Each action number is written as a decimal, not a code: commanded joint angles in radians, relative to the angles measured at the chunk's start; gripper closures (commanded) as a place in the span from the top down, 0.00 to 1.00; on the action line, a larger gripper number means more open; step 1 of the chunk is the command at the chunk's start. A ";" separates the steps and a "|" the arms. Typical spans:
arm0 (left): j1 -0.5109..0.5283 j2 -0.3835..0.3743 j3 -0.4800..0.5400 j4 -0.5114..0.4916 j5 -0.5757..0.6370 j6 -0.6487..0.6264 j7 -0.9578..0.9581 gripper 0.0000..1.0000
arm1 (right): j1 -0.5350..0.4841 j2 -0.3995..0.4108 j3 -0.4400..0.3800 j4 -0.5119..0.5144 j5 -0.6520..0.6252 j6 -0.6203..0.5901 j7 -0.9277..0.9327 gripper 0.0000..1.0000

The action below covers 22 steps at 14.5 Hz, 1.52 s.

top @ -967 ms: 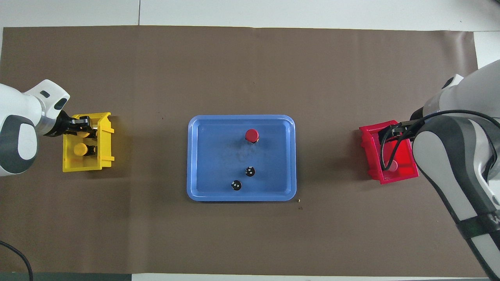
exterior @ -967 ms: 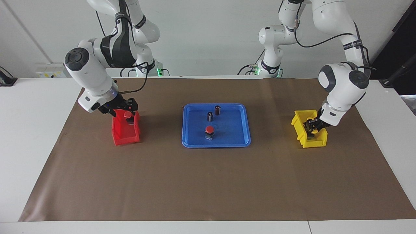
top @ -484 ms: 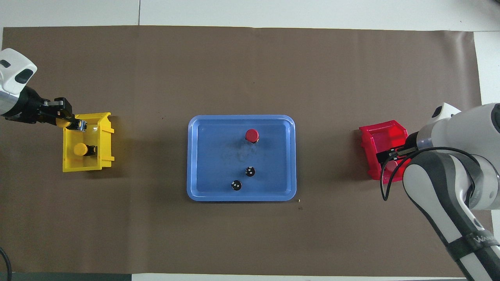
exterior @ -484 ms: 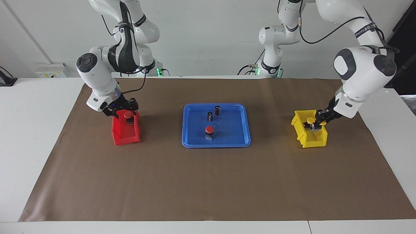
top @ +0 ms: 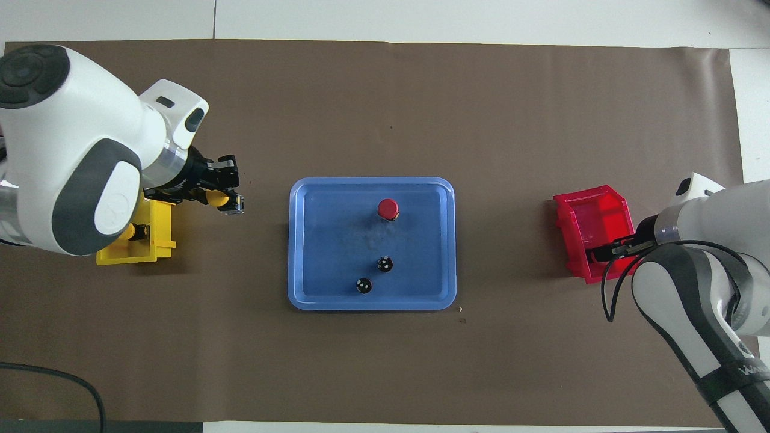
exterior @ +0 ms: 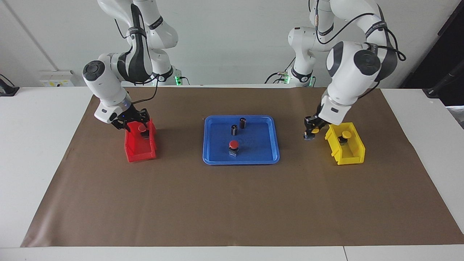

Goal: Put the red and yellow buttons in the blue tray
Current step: 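Place the yellow button in the blue tray with the left gripper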

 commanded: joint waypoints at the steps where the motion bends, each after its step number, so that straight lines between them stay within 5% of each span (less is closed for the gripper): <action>1: -0.110 0.034 0.016 0.009 -0.023 0.057 -0.125 0.19 | -0.006 -0.029 0.016 -0.029 -0.008 0.020 0.018 0.74; 5: -0.227 0.144 0.016 0.095 -0.023 0.083 -0.251 0.19 | -0.003 -0.029 0.016 -0.038 -0.006 0.054 0.021 0.72; 11: -0.222 0.236 0.016 0.086 -0.015 0.238 -0.241 0.19 | -0.001 -0.025 0.017 -0.063 -0.008 0.068 0.023 0.70; 22: -0.224 0.258 0.015 0.058 -0.015 0.275 -0.179 0.20 | 0.022 -0.022 0.020 -0.063 -0.006 0.083 0.052 0.70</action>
